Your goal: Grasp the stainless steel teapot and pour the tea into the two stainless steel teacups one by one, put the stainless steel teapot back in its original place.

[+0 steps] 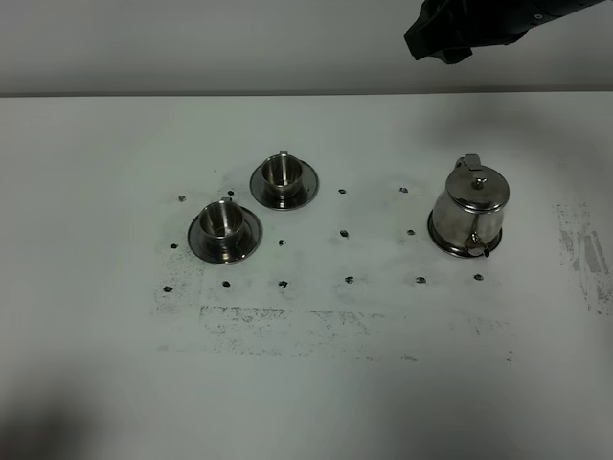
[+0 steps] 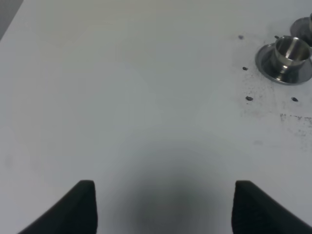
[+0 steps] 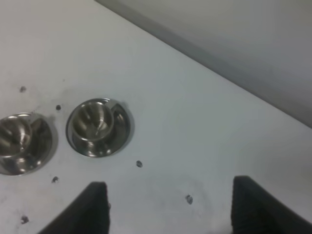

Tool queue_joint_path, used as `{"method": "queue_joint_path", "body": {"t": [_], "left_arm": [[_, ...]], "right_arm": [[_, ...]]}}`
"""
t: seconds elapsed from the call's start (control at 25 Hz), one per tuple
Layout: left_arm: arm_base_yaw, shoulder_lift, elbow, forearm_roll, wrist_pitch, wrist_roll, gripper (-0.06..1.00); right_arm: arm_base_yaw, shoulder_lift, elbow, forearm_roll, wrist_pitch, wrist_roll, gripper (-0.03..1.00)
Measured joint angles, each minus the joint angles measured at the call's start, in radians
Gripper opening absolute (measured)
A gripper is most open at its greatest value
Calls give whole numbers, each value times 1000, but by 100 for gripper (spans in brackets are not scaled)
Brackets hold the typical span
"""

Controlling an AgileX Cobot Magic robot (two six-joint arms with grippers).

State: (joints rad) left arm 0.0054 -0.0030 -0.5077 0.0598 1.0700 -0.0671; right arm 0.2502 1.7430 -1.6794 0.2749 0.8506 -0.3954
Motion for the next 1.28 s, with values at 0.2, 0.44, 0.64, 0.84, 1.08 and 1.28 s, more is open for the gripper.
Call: {"method": "queue_joint_path", "body": {"t": [0.2, 0.44, 0.64, 0.84, 1.08, 1.28], "left_arm": [[-2, 0, 0, 1, 0, 0, 56], [-2, 0, 0, 1, 0, 0, 56], [-2, 0, 0, 1, 0, 0, 56], [-2, 0, 0, 2, 0, 0, 56], [-2, 0, 0, 2, 0, 1, 56], [-2, 0, 0, 2, 0, 1, 56]], "right_arm": [[0, 47, 0, 2, 0, -2, 52], [0, 82, 0, -6, 0, -7, 52], [0, 86, 0, -55, -34, 7, 52], [0, 143, 0, -127, -109, 76, 52], [-2, 237, 0, -173, -182, 117, 52], [-14, 314, 0, -282, -223, 198, 52]]}}
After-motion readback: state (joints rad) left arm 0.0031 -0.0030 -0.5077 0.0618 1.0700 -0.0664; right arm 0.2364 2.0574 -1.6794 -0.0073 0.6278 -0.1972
